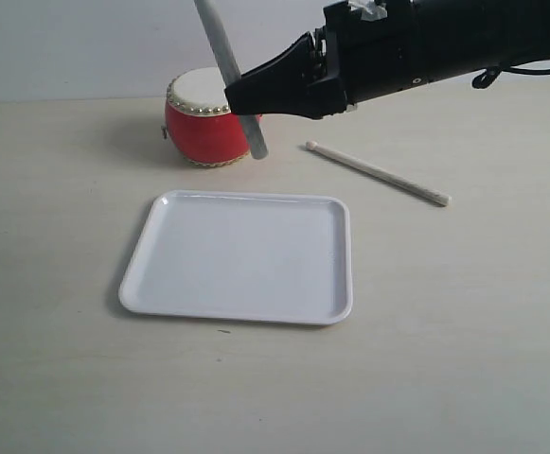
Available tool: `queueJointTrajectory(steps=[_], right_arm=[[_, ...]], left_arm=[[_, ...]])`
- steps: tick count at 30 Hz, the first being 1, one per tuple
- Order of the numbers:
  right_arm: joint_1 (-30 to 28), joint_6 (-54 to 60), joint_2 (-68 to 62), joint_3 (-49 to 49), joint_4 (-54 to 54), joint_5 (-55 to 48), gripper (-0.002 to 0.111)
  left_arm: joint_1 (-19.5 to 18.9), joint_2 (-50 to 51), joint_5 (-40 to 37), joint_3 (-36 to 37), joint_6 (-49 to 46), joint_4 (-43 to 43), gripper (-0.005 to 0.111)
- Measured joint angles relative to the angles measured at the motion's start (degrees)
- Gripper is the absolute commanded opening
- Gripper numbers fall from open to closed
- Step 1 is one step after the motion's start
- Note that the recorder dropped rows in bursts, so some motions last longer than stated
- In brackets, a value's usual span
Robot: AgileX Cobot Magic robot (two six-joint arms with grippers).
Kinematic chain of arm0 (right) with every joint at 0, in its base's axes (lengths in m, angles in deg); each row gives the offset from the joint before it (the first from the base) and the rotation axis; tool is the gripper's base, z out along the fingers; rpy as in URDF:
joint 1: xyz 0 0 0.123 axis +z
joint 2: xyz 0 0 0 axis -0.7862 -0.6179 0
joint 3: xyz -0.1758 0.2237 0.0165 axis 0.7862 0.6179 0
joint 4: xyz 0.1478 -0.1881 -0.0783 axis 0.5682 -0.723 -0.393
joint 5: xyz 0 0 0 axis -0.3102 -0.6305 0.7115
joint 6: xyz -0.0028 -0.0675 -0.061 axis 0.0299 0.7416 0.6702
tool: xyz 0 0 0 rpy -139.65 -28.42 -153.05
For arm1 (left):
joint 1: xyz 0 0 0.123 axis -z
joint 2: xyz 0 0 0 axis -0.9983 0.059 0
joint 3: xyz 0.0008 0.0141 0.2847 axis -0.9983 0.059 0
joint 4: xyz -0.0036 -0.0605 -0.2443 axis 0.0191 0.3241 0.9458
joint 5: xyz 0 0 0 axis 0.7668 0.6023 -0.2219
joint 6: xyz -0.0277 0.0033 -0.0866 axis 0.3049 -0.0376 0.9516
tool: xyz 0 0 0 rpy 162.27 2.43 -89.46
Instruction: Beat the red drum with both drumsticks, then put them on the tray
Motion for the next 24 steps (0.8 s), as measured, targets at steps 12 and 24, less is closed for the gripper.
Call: queueJointTrajectory(steps=[12, 24], right_arm=[[0.0, 0.1, 0.0, 0.0, 0.2, 0.0, 0.0], [0.0, 0.1, 0.0, 0.0, 0.2, 0.1, 0.0]], left_arm=[[0.0, 0.0, 6.0, 0.2, -2.9, -18.6, 0.0], [0.0, 0.0, 59.7, 0.3, 11.6, -23.8, 0.0]])
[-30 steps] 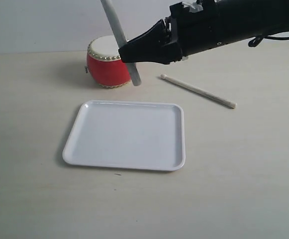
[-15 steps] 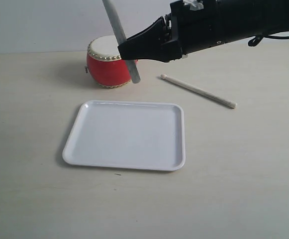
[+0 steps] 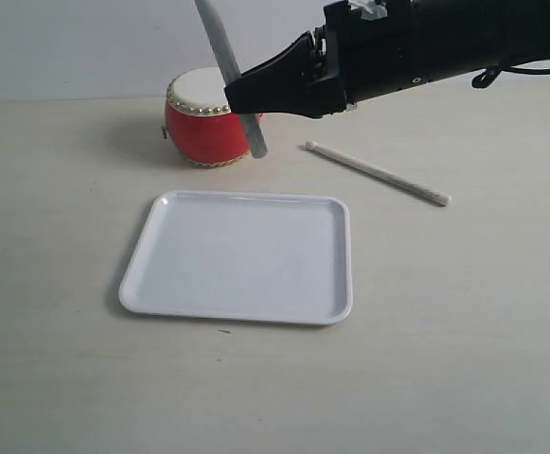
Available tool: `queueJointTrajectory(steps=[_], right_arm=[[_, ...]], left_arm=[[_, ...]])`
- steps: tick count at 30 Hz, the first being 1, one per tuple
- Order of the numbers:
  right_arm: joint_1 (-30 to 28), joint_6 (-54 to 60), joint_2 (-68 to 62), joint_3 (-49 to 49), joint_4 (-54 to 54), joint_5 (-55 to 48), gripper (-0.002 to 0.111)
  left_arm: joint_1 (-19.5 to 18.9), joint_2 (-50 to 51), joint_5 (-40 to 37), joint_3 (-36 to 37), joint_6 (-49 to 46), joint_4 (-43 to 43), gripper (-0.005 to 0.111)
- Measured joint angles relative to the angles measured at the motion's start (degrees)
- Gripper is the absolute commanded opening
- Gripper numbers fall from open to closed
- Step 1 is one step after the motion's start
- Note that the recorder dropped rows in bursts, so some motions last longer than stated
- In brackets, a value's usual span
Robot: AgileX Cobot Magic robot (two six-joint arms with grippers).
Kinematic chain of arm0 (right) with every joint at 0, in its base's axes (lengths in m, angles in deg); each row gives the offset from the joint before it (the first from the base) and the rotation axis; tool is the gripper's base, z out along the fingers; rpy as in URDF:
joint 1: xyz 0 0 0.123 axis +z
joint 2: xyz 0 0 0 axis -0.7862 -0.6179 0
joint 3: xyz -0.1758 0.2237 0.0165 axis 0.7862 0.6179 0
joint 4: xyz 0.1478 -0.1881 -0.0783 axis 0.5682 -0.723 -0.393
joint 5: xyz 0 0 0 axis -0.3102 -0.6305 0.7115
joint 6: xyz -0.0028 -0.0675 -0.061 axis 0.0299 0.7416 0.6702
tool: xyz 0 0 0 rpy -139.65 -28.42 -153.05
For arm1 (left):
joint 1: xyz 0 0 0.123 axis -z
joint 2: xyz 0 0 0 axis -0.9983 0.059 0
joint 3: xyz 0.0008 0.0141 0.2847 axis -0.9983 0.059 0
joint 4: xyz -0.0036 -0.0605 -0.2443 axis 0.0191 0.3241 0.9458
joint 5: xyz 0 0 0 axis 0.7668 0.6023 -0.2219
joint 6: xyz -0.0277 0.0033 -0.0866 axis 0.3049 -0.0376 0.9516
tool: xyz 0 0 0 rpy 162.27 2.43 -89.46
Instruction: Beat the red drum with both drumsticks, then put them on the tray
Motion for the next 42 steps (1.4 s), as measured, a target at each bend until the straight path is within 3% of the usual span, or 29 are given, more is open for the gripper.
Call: queueJointTrajectory(steps=[10, 17, 19, 22, 24, 28, 31, 38, 42], right_arm=[[0.0, 1.3, 0.0, 0.0, 0.0, 0.0, 0.0], [0.0, 1.3, 0.0, 0.0, 0.0, 0.0, 0.0], [0.0, 1.3, 0.0, 0.0, 0.0, 0.0, 0.0], [0.0, 1.3, 0.0, 0.0, 0.0, 0.0, 0.0], [0.0, 1.3, 0.0, 0.0, 0.0, 0.1, 0.0], [0.0, 1.3, 0.0, 0.0, 0.0, 1.2, 0.0], [0.0, 1.3, 0.0, 0.0, 0.0, 1.7, 0.0], [0.0, 1.3, 0.0, 0.0, 0.0, 2.0, 0.0], [0.0, 1.3, 0.0, 0.1, 0.0, 2.2, 0.0]], left_arm=[[0.0, -0.1, 26.7, 0.0, 7.4, -1.2, 0.0], [0.0, -0.1, 31.2, 0.0, 7.0, -3.2, 0.0], [0.0, -0.1, 27.1, -0.2, 6.1, -0.4, 0.0], [0.0, 0.7, 9.6, -4.1, 1.4, 10.5, 0.0], [0.0, 4.6, -0.3, -8.4, -6.8, 22.0, 0.0], [0.0, 18.8, -5.9, -16.1, -12.2, 29.2, 0.0], [0.0, 33.7, -7.3, -22.0, -8.2, 23.7, 0.0], [0.0, 71.5, -9.3, -35.4, 16.4, -6.5, 0.0], [0.0, 86.0, -1.6, -41.7, 27.3, -22.9, 0.0]])
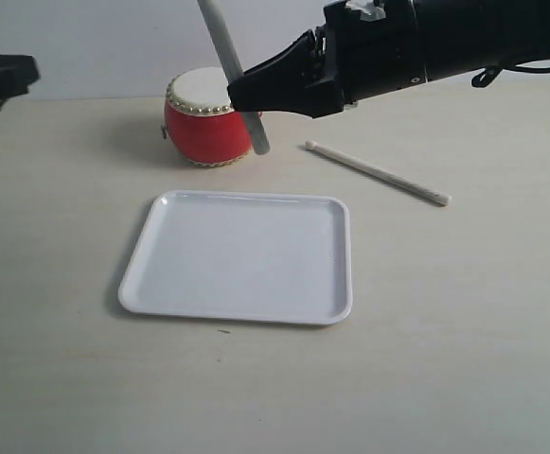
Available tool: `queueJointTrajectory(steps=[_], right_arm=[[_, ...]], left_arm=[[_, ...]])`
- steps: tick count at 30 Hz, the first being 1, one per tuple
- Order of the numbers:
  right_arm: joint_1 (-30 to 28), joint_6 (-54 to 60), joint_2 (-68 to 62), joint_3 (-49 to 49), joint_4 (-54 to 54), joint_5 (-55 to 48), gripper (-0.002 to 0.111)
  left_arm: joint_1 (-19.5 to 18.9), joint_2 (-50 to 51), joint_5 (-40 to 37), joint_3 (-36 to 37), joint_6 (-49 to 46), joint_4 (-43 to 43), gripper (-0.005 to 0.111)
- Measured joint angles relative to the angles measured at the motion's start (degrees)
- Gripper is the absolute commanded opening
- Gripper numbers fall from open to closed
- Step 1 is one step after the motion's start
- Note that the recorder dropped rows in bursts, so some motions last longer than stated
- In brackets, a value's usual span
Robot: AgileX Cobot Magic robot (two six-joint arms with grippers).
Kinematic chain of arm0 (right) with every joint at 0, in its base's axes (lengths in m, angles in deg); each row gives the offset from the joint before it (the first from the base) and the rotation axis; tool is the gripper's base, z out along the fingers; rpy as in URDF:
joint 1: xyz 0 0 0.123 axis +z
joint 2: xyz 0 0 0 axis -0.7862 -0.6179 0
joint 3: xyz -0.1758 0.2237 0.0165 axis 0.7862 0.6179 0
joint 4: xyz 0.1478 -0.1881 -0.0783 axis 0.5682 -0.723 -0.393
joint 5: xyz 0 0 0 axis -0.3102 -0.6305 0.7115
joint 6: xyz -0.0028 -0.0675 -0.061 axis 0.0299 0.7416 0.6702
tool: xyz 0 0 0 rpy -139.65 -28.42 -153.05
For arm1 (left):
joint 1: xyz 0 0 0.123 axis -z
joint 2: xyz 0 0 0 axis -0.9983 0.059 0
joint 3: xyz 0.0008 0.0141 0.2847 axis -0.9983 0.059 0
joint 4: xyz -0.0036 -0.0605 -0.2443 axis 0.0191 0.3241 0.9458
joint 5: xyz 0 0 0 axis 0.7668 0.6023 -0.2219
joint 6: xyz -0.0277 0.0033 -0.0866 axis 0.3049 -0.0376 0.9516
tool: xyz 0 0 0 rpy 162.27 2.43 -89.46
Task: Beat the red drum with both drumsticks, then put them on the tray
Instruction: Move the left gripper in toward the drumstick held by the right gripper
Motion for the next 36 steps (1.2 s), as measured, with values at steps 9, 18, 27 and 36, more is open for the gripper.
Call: queueJointTrajectory(steps=[9, 18, 27, 36], right_arm=[[0.0, 0.0, -2.6, 0.0, 0.9, 2.0, 0.0], [0.0, 0.0, -5.7, 0.0, 5.6, 2.3, 0.0], [0.0, 0.0, -5.9, 0.0, 6.1, 2.4, 0.0], [0.0, -3.1, -6.0, 0.0, 6.2, -2.6, 0.0]], left_arm=[[0.3, 15.2, 30.7, -8.6, 7.9, -10.7, 0.007], [1.3, 15.7, 32.5, -9.2, 10.1, -12.6, 0.066], [7.5, 15.7, 32.7, -9.2, 10.2, -10.8, 0.068], [9.2, 15.7, 32.8, -9.2, 10.2, -9.5, 0.068]])
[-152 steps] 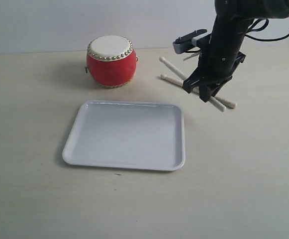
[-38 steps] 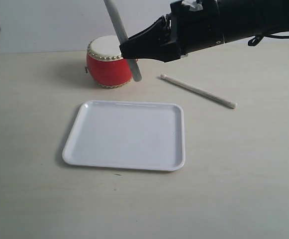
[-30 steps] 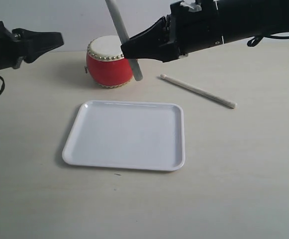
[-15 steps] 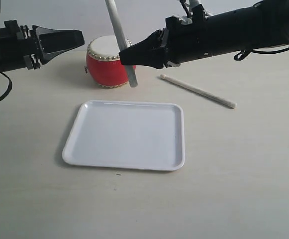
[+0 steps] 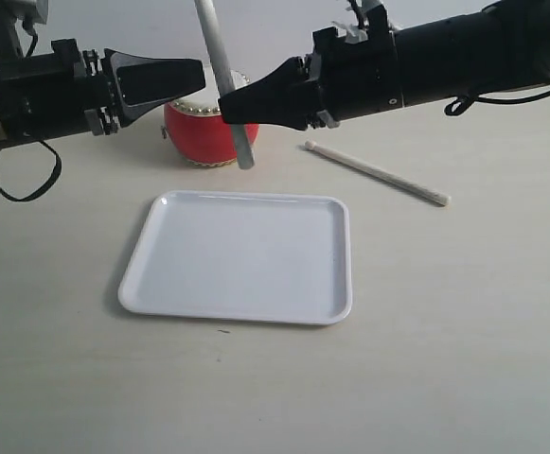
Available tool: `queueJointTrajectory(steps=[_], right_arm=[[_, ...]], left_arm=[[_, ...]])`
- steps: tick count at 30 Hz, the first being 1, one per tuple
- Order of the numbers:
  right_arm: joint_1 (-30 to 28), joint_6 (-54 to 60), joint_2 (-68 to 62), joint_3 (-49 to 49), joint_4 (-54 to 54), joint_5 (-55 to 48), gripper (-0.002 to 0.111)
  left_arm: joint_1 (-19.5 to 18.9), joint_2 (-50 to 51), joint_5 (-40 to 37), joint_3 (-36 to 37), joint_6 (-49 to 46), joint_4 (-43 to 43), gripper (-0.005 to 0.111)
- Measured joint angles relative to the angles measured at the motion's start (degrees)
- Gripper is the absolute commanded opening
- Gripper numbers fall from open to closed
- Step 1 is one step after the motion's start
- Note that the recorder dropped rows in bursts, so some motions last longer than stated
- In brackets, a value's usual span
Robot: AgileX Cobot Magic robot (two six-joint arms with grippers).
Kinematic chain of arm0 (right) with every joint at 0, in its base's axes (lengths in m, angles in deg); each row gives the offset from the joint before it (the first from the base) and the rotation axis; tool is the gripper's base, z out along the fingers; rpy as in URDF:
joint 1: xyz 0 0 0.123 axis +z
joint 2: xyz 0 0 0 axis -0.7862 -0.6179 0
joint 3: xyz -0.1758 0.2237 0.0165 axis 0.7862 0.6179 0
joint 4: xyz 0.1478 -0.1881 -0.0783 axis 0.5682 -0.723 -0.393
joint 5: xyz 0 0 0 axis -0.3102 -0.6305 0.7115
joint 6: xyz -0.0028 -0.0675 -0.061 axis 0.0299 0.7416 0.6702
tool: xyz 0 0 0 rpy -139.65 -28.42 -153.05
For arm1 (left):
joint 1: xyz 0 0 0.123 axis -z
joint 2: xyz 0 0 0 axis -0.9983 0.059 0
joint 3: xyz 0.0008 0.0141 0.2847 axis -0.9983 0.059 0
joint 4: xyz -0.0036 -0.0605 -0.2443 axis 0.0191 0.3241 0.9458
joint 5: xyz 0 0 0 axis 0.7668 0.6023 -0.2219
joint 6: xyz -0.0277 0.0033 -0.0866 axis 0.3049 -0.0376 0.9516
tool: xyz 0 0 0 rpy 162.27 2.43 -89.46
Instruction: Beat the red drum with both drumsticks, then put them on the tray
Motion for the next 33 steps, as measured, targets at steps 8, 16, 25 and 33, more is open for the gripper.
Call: queueJointTrajectory(steps=[8, 16, 25, 33], right_arm=[[0.0, -3.7, 0.0, 0.0, -1.1, -0.8, 0.0], [2.6, -4.2, 0.0, 0.0, -1.3, 0.5, 0.0], [4.0, -4.2, 0.0, 0.0, -0.8, 3.4, 0.0], [4.0, -4.2, 0.0, 0.0, -0.3, 3.6, 0.0]], left_arm=[[0.0, 0.0, 0.0, 0.0, 0.0, 0.3, 0.068], [1.7, 0.0, 0.0, 0.0, 0.0, 1.5, 0.068], [2.3, 0.0, 0.0, 0.0, 0.0, 2.1, 0.068], [2.3, 0.0, 0.0, 0.0, 0.0, 1.7, 0.067]])
